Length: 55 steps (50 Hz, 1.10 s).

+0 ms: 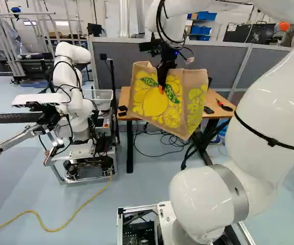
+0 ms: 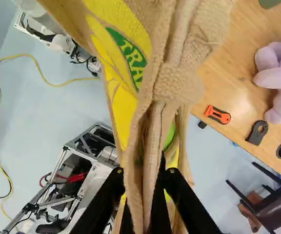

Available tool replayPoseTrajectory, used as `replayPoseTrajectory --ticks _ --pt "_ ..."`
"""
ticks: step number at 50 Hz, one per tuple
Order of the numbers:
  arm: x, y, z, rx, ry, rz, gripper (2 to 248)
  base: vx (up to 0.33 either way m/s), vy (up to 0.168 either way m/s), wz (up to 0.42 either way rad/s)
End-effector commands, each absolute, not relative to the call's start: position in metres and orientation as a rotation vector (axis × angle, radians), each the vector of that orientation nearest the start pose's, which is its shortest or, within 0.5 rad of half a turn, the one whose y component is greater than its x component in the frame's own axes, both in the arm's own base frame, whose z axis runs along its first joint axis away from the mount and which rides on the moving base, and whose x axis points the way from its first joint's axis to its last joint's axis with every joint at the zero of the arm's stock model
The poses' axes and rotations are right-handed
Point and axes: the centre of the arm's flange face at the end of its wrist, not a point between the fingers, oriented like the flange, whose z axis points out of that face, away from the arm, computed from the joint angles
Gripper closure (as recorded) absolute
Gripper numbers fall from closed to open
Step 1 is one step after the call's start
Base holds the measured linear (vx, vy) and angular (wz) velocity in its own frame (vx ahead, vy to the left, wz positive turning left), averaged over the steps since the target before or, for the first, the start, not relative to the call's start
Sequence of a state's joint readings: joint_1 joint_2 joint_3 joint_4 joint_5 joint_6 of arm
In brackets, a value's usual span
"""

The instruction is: Pick up the bag on the ground and place it on the table

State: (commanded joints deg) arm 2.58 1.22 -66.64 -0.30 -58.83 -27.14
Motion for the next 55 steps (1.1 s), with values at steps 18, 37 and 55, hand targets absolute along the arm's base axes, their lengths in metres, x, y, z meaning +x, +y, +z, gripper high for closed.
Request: replayPoseTrajectory --ticks 18,37,55 --pt "0.4565 0.0202 0.6434 -3.063 -0.817 -0.243 228 0.167 0.057 -0.022" --pt "0.4565 0.0202 0.6434 -3.063 -0.817 -0.243 228 0.172 0.019 -0.005" --pt "0.4565 0.0202 0.6434 -3.063 -0.817 -0.243 228 0.189 0.005 -0.017"
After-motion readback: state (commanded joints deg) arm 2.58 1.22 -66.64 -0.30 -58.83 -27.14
